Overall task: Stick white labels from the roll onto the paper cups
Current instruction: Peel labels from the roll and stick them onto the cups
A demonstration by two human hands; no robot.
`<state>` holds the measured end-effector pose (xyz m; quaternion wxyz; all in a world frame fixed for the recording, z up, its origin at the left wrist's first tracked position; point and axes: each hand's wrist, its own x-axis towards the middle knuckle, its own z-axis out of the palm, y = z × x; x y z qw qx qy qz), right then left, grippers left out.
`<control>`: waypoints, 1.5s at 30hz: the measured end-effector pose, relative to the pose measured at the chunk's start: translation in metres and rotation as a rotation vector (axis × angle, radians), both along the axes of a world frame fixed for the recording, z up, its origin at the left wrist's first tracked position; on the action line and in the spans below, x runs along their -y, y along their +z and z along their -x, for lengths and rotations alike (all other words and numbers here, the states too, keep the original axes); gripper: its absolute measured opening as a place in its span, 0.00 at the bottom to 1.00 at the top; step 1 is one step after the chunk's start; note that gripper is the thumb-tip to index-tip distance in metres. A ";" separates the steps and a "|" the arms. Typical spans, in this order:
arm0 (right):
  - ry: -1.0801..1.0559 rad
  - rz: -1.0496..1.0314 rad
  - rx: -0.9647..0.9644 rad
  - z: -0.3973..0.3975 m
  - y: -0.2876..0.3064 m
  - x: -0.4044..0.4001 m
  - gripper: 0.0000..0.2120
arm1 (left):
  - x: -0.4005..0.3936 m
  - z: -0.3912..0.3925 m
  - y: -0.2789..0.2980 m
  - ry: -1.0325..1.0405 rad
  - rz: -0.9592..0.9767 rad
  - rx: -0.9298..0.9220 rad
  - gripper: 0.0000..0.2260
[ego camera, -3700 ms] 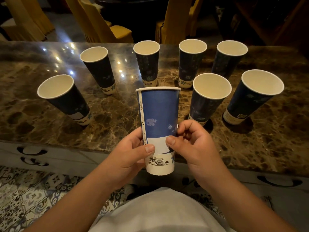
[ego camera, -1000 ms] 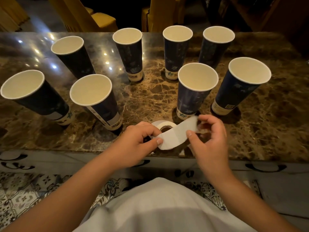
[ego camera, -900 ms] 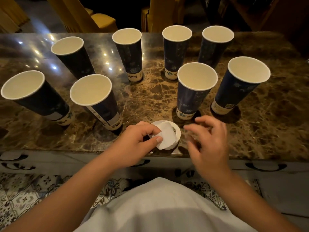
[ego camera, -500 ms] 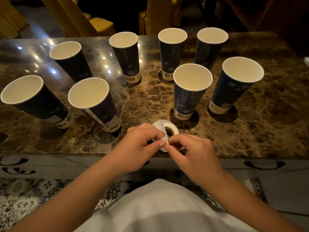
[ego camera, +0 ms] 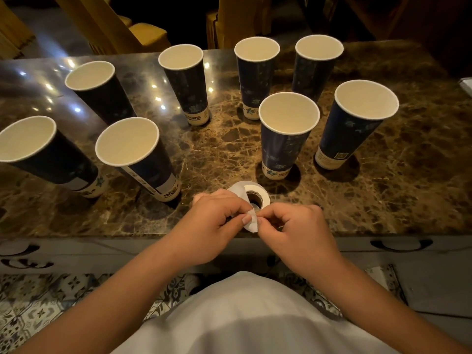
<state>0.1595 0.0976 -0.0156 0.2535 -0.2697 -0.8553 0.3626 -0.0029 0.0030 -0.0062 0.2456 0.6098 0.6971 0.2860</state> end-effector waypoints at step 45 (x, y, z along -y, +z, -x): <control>0.007 0.443 -0.092 -0.021 0.028 0.001 0.09 | 0.018 -0.015 0.048 0.037 0.078 0.133 0.03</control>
